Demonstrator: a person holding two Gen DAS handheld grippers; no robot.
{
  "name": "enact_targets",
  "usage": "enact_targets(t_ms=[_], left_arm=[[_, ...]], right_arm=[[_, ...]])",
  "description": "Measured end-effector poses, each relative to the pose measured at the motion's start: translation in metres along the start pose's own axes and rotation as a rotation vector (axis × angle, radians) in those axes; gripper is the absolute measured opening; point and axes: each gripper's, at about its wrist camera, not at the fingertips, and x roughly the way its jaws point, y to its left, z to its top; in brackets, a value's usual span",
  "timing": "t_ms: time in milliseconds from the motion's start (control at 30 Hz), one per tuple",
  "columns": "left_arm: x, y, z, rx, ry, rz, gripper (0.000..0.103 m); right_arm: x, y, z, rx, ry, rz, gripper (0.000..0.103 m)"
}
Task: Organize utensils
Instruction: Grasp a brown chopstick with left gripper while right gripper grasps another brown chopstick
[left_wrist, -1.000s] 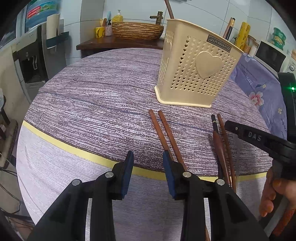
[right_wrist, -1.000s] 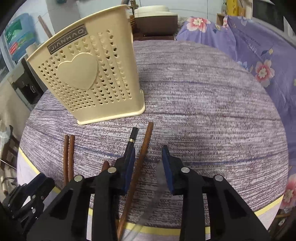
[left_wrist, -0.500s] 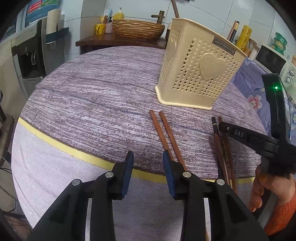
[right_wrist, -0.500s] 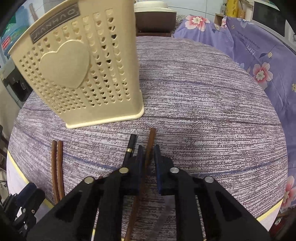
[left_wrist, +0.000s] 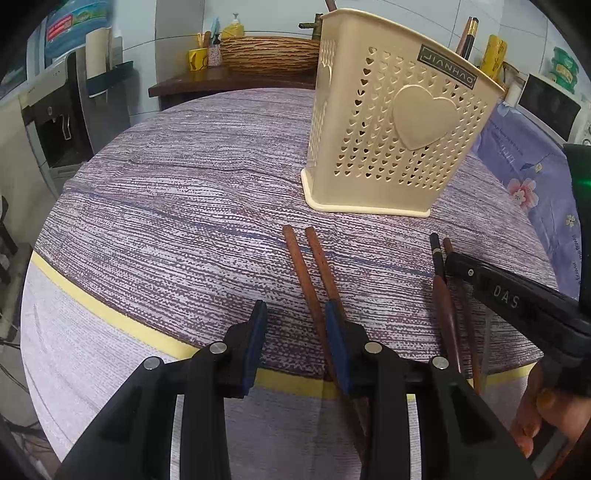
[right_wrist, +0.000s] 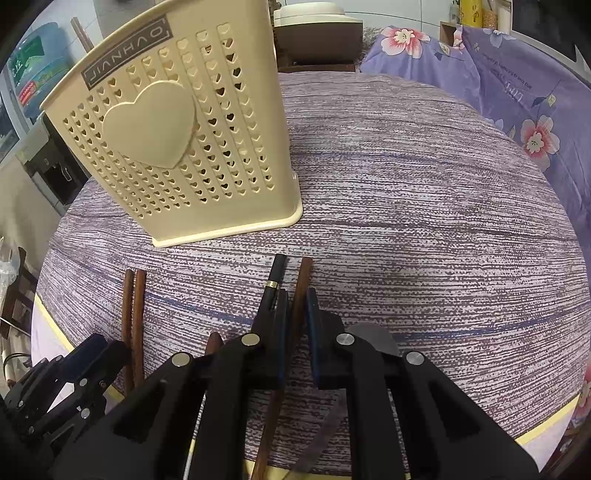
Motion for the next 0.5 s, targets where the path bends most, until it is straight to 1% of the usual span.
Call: enact_targets(t_ms=[100, 167, 233, 300, 333, 400, 467, 500], left_arm=[[0.004, -0.004, 0.005, 0.007, 0.009, 0.0, 0.033], [0.008, -0.008, 0.009, 0.018, 0.008, 0.018, 0.033], [0.013, -0.01, 0.015, 0.033, 0.009, 0.042, 0.029], [0.018, -0.011, 0.02, 0.039, 0.012, 0.058, 0.023], [0.019, -0.011, 0.022, 0.041, 0.014, 0.062, 0.022], [0.023, -0.009, 0.029, 0.042, 0.018, 0.068, 0.015], [0.026, -0.007, 0.032, 0.04, 0.022, 0.072, 0.011], [0.027, -0.007, 0.035, 0.037, 0.025, 0.068, 0.011]], right_arm=[[0.003, 0.0, 0.003, -0.013, -0.004, -0.007, 0.011], [0.003, 0.001, 0.001, -0.012, -0.003, -0.004, 0.011], [0.002, 0.001, 0.001, -0.013, 0.001, -0.001, 0.011], [0.001, 0.003, 0.0, -0.015, 0.002, -0.004, 0.011], [0.002, 0.003, 0.0, -0.016, 0.001, -0.005, 0.011], [0.003, 0.004, 0.001, -0.011, 0.0, -0.004, 0.011], [0.004, 0.002, 0.004, 0.01, 0.001, 0.007, 0.01], [0.004, 0.002, 0.004, 0.017, 0.002, 0.011, 0.01]])
